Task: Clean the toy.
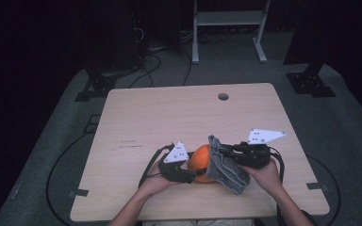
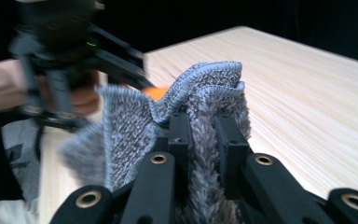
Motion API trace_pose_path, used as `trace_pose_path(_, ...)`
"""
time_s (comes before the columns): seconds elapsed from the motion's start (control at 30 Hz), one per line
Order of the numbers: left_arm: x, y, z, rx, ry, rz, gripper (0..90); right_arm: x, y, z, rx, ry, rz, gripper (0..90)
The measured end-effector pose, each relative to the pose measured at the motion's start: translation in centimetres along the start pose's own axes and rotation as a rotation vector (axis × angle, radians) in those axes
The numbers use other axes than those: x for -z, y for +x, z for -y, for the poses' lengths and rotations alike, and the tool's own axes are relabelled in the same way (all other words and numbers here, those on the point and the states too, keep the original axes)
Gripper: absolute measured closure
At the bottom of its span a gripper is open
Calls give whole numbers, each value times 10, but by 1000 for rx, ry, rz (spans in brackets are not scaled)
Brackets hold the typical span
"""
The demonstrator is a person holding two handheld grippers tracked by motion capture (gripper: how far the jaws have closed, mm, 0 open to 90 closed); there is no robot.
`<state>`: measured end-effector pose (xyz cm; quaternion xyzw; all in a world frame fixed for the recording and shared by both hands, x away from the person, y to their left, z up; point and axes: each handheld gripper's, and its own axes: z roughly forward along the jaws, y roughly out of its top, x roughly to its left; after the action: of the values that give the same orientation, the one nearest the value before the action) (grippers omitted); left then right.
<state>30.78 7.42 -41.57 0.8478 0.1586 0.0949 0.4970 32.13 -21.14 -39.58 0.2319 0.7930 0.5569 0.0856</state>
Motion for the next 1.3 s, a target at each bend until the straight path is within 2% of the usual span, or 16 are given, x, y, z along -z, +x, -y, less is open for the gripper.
trace_pose_path(0.07, -2, 2, 1, 13, -16, 16, 259, 2, -4, 5, -11, 4, 9, 782)
trace_pose_path(0.13, -4, 5, 2, 24, -34, 4, 181, 4, -6, 10, -20, 7, 21, 782)
trace_pose_path(0.17, -7, 7, 4, 33, -36, -3, 176, 5, -6, 10, -28, 4, 20, 782)
trace_pose_path(0.2, -8, 7, 4, 39, -34, 4, 185, 6, -6, 12, -25, 1, 19, 782)
trace_pose_path(0.3, -11, 2, 7, 4, -42, -22, 328, 10, -2, 14, -10, 11, 28, 781)
trace_pose_path(0.43, -13, 2, 6, 38, -52, -32, 374, 17, 14, 14, 21, 18, 0, 782)
trace_pose_path(0.53, -16, -6, 5, -13, -47, -33, 392, 9, 33, 6, 89, 32, -25, 782)
trace_pose_path(0.6, -16, -10, 5, -41, -38, -40, 406, 3, 34, -1, 112, 35, -26, 783)
trace_pose_path(0.7, -14, -11, 8, -44, -40, -33, 415, 2, 18, -7, 66, 13, -17, 783)
trace_pose_path(0.83, -12, -11, 10, -49, -39, -30, 406, 7, -2, 4, 5, 18, 24, 783)
trace_pose_path(0.97, -14, -9, 9, -21, -56, -35, 398, 18, -3, 22, -16, 34, 64, 783)
trace_pose_path(1.03, -15, -9, 8, -26, -52, -34, 398, 22, 0, 26, -19, 38, 62, 783)
trace_pose_path(1.1, -17, -11, 7, -34, -49, -44, 398, 24, 8, 24, -3, 33, 49, 783)
trace_pose_path(1.17, -19, -13, 6, -29, -53, -43, 403, 24, 18, 18, 23, 17, 10, 783)
trace_pose_path(1.27, -22, -19, 5, -72, -42, -35, 391, 13, 30, 3, 99, 37, -10, 783)
trace_pose_path(1.3, -22, -20, 5, -79, -39, -26, 362, 11, 31, 1, 108, 42, -11, 784)
